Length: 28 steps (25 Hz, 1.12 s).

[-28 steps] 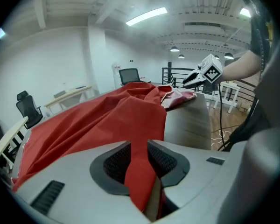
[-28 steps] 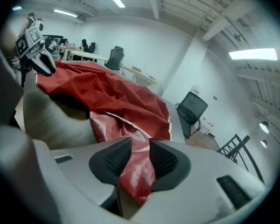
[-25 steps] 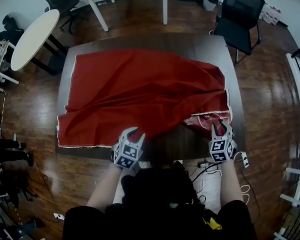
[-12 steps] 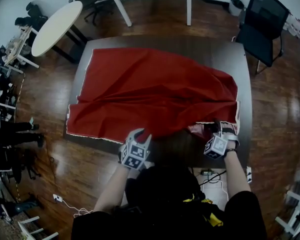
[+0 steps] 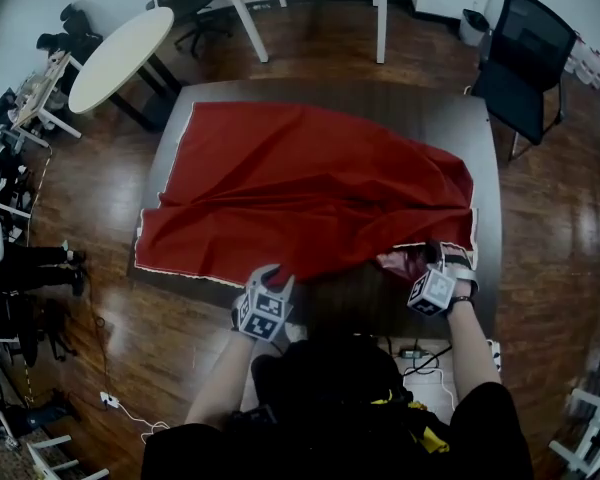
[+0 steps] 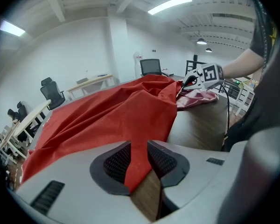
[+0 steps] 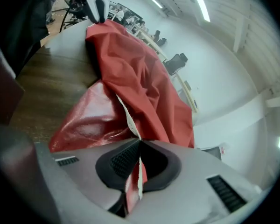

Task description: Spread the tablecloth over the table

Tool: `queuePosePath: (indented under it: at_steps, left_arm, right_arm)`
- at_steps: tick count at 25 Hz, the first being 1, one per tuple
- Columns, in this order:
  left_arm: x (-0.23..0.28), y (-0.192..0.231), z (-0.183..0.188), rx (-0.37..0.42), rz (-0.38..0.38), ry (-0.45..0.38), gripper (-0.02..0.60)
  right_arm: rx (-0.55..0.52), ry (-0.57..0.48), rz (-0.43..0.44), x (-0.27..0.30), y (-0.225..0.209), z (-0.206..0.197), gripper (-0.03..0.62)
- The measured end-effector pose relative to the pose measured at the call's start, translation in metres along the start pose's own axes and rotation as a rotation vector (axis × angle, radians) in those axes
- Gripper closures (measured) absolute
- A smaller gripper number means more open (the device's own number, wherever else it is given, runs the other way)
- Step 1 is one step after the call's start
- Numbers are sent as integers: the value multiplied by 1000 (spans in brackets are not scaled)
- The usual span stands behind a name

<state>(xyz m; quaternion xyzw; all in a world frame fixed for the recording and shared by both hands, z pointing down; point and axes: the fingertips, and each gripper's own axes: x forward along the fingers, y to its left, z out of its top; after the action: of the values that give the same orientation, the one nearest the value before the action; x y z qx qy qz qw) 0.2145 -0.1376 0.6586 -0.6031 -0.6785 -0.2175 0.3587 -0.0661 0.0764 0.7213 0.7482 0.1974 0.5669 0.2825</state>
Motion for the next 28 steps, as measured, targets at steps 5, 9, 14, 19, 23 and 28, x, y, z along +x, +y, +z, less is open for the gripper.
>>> queuePosePath:
  at_steps: [5,9,14,19,23,28]
  left_arm:
    - [3,-2,-19,86,-30,28,468]
    - [7,-10,-28,243,-48,28,423]
    - [4,-16,-22,352,-99,-25,371]
    - [-8,-37,-12,497,-194,-117,371]
    - [-14,-49,-26,566,-242,-182,371]
    - [-1,-35,-50,584,-207,-103,344]
  right_arm:
    - [97,-44,-84,-59,-40,10,583]
    - [198,-55,-131,-100,-50,3,583]
    - [323,-117,-211,-162,-60,3,583]
    - [434,-144,-302,-204,-85,4,583]
    - [496,-154,-315,-215,-94,2,583]
    - [484,-154,-304,-214,-96,5,583]
